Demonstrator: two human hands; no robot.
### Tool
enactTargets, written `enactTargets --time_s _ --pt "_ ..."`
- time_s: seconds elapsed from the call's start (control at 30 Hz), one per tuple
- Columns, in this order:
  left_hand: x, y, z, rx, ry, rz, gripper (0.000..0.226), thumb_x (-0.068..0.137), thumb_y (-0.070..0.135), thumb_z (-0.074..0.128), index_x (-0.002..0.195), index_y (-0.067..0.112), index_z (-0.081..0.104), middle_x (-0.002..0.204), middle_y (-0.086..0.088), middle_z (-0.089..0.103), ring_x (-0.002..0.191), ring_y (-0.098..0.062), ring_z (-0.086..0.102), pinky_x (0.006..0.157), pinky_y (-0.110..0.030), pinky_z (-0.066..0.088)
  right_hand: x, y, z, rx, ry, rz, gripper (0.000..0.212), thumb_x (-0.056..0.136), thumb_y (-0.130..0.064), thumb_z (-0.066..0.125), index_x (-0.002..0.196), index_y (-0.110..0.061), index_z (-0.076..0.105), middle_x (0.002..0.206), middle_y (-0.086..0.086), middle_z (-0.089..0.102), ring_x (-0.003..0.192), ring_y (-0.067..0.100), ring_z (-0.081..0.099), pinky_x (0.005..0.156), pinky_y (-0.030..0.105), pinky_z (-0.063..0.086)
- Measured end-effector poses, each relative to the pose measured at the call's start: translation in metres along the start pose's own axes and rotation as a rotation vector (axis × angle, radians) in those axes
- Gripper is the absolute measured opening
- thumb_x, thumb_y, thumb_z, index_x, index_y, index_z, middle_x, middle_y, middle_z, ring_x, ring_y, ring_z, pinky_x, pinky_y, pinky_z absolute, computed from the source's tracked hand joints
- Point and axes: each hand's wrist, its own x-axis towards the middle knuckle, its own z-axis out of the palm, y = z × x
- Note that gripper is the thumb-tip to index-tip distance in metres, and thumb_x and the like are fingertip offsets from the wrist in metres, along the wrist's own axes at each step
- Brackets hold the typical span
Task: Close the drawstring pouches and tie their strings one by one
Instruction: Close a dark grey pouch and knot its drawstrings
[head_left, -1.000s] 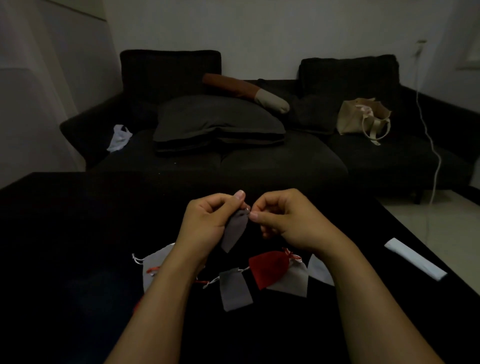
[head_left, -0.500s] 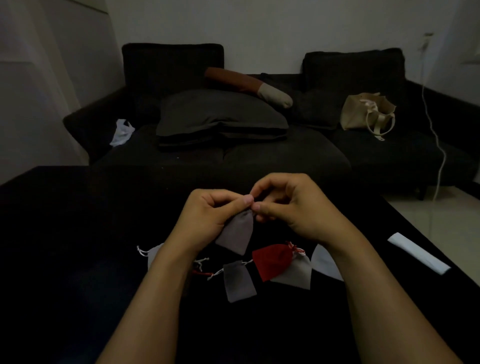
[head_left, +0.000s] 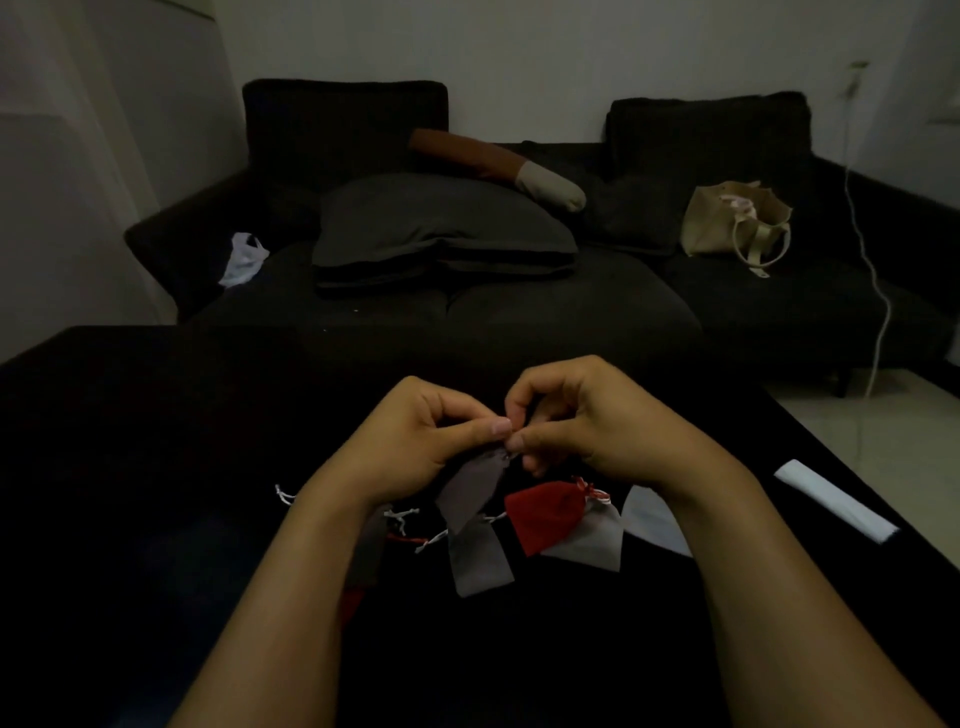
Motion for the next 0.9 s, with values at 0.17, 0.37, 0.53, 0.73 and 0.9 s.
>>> enactTargets --time_s 0.17,0.37,0.53,0.73,0.9 --pt "-0.005 -0.002 -0.003 -0.051 -0.077 -0.086 0.018 0.089 0.021 0.063 0.092 0.014 0.079 0.091 -0.009 0.077 0.083 -0.013 0.071 0.075 -0.022 0.054 -0.002 0.005 0.000 0.095 -0.075 0.037 0.007 0.091 -0.005 0.065 0.097 -0.003 0.063 0.069 0.010 0.065 0.063 0.014 0.066 0.062 0.021 0.053" --pt "-0.002 -0.004 0.005 -0.392 0.064 -0.123 0.017 0.075 0.024 0.069 0.084 0.013 0.080 0.088 -0.014 0.075 0.083 -0.022 0.069 0.079 -0.033 0.052 -0.003 0.005 0.000 0.361 -0.078 -0.021 0.007 0.096 -0.007 0.056 0.101 -0.001 0.055 0.072 0.011 0.055 0.062 0.012 0.057 0.060 0.021 0.051" --pt "-0.001 -0.004 0.012 -0.593 0.095 -0.124 0.019 0.074 0.020 0.070 0.087 0.009 0.079 0.091 -0.018 0.073 0.086 -0.028 0.067 0.083 -0.035 0.052 0.003 0.005 0.004 0.494 -0.072 -0.047 0.003 0.098 -0.006 0.052 0.095 -0.007 0.052 0.065 0.007 0.048 0.058 0.011 0.047 0.055 0.021 0.041" --pt "-0.001 0.000 0.018 -0.699 0.111 -0.126 0.014 0.072 0.014 0.068 0.079 0.012 0.080 0.082 -0.010 0.075 0.073 -0.015 0.071 0.068 -0.021 0.057 0.003 0.006 0.004 0.518 -0.050 -0.041 0.006 0.097 -0.007 0.052 0.093 -0.010 0.051 0.063 0.005 0.046 0.054 0.010 0.043 0.052 0.022 0.035" --pt "0.000 0.005 0.026 -0.788 0.153 -0.136 0.012 0.066 0.009 0.068 0.071 0.011 0.079 0.075 -0.009 0.074 0.065 -0.014 0.071 0.062 -0.021 0.057 0.002 0.005 0.003 0.592 -0.048 -0.036 0.005 0.097 -0.005 0.051 0.094 -0.009 0.050 0.062 0.006 0.045 0.054 0.010 0.045 0.052 0.022 0.036"
